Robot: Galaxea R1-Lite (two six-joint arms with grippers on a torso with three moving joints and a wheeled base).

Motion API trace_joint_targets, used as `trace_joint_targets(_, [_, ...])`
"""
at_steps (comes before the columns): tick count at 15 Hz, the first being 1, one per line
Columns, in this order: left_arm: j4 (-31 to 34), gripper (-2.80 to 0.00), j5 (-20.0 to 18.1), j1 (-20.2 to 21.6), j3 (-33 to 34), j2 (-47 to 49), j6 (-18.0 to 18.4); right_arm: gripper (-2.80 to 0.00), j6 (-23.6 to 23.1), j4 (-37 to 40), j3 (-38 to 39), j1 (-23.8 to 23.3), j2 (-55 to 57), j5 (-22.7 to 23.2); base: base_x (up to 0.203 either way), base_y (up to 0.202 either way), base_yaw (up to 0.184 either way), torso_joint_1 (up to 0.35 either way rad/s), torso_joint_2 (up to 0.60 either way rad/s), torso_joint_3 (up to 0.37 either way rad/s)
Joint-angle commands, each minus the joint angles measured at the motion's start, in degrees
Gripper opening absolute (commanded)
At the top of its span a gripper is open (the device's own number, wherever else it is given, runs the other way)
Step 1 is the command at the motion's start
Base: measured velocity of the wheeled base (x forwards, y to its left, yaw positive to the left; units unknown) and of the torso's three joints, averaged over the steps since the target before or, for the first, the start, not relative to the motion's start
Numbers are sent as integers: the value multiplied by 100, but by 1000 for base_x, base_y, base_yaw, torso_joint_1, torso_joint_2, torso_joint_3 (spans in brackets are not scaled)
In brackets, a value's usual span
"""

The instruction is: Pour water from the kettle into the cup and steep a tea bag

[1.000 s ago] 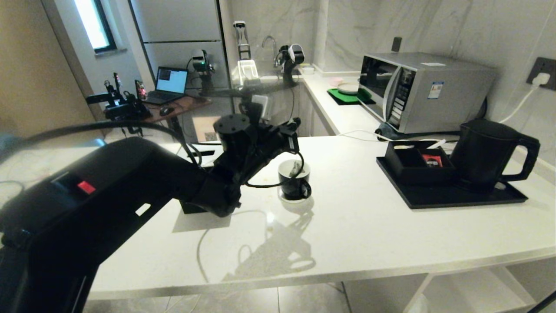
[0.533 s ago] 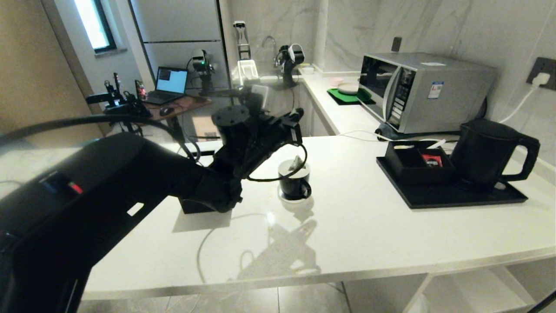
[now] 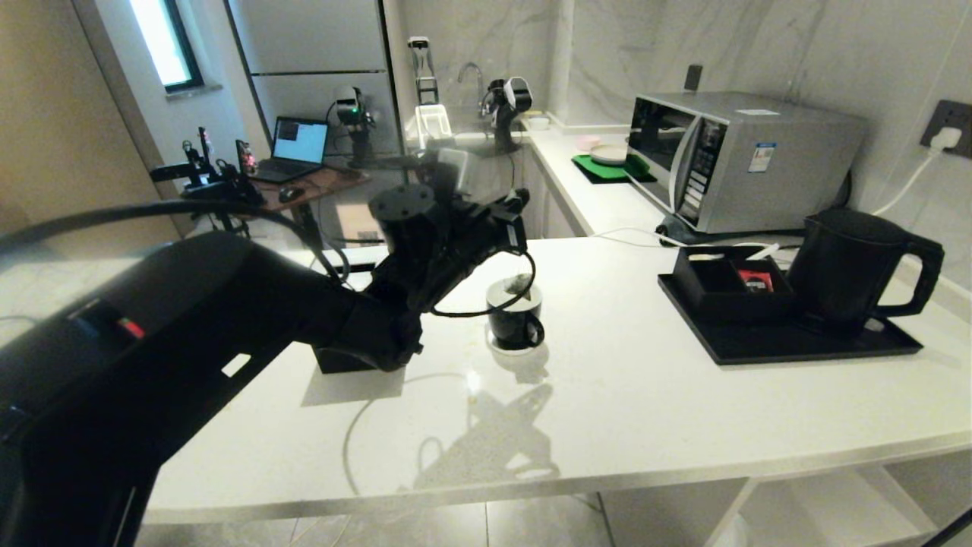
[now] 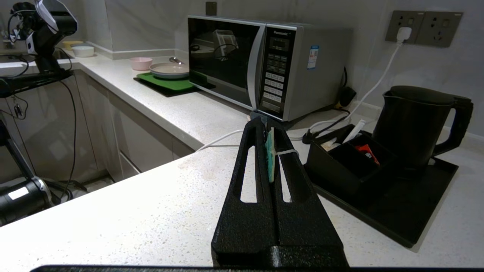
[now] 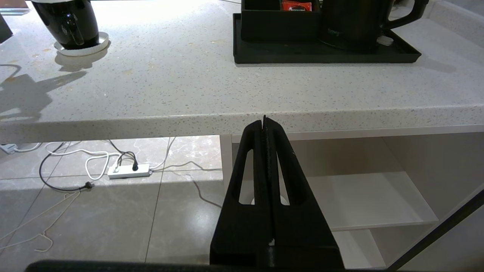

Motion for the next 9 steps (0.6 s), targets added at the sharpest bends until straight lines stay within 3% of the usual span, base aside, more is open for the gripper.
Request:
trace_joint_targets(1, [-41, -280, -6, 10, -1, 31, -5, -280, -1, -4, 0, 1, 6, 0, 0, 0, 0, 0, 0, 0])
trace_joint_targets(9, [-85, -280, 3, -5, 28, 224, -5, -280, -10, 5, 0, 1, 6, 0, 0, 0, 0, 0, 0, 0])
